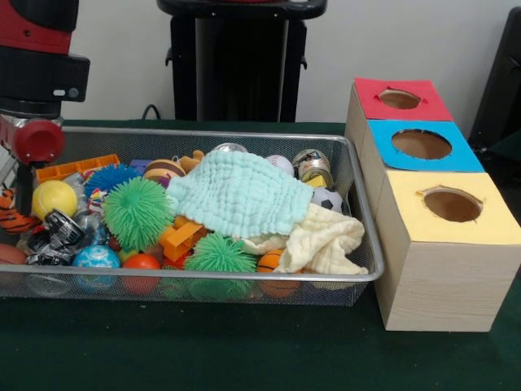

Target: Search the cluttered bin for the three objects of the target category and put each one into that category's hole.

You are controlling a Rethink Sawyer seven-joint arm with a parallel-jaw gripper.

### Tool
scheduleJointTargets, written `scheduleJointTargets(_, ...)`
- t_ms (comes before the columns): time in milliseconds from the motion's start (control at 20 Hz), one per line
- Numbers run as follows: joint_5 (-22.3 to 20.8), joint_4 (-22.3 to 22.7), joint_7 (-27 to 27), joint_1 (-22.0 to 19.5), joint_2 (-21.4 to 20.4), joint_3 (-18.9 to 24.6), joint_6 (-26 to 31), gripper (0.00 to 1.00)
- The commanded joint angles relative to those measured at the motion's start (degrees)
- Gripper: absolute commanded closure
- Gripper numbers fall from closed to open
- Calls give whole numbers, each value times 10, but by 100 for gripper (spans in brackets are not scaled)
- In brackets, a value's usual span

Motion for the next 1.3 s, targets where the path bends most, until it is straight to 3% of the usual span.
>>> scheduleJointTargets(50, -10, -29, 3, 8, -1, 35, 30, 100)
scheduleJointTargets(350, -6, -29, 10, -1, 3, 52, 19, 100)
scheduleJointTargets(1100, 5, -44, 40, -58, 138, 144, -38, 100)
scheduleJointTargets(1300, 17, -22, 52, -72, 141, 165, -29, 100)
